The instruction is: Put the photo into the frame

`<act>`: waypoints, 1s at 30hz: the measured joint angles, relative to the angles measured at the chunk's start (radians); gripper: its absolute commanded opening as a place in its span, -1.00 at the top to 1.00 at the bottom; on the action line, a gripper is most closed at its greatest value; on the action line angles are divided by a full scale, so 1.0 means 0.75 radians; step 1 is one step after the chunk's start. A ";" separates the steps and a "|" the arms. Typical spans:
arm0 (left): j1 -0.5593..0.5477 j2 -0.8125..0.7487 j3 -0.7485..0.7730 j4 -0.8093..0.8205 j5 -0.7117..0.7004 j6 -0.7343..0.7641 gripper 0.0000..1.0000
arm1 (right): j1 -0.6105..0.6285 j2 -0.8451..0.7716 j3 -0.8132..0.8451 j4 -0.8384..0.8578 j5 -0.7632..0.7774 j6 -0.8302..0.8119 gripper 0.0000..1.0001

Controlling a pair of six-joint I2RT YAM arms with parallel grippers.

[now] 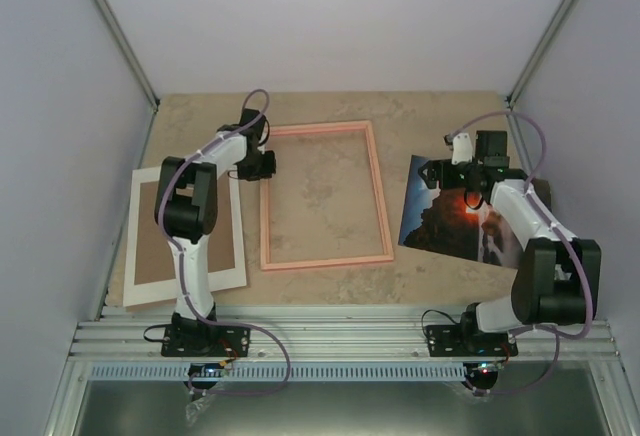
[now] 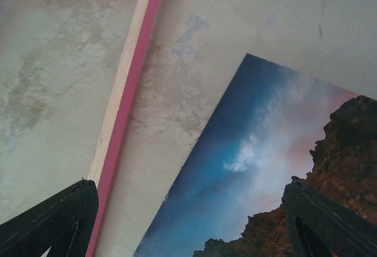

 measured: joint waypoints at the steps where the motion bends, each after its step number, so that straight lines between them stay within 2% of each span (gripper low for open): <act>1: -0.005 0.010 0.014 0.002 -0.002 -0.012 0.89 | 0.000 0.011 0.000 0.002 0.008 0.001 -0.74; 4: -0.024 0.031 0.040 0.007 -0.011 -0.036 0.80 | 0.000 0.038 0.000 0.004 0.022 0.002 -0.73; 11: -0.065 0.075 0.102 0.031 -0.020 -0.065 0.25 | 0.000 0.061 0.000 0.014 0.022 0.006 -0.73; 17: -0.069 0.099 0.155 0.057 -0.015 -0.074 -0.03 | 0.000 0.061 0.000 0.017 0.021 0.005 -0.74; 20: -0.069 0.079 0.161 0.050 -0.023 -0.045 -0.25 | 0.000 0.057 0.008 0.015 0.006 0.005 -0.74; 23: -0.065 -0.019 0.121 0.040 -0.033 0.006 -0.56 | 0.015 0.037 0.025 0.013 -0.030 0.007 -0.73; 26: -0.043 -0.216 0.014 0.034 -0.027 0.077 -0.65 | 0.083 0.019 0.062 0.023 -0.080 0.017 -0.74; 28: 0.006 -0.347 -0.044 0.023 0.003 0.134 -0.76 | 0.146 0.016 0.088 0.050 -0.125 0.036 -0.73; 29: 0.049 -0.409 -0.071 0.019 0.034 0.171 -0.91 | 0.182 0.016 0.101 0.063 -0.145 0.047 -0.74; 30: 0.104 -0.464 -0.100 0.017 0.064 0.211 -0.97 | 0.212 0.018 0.110 0.073 -0.164 0.058 -0.74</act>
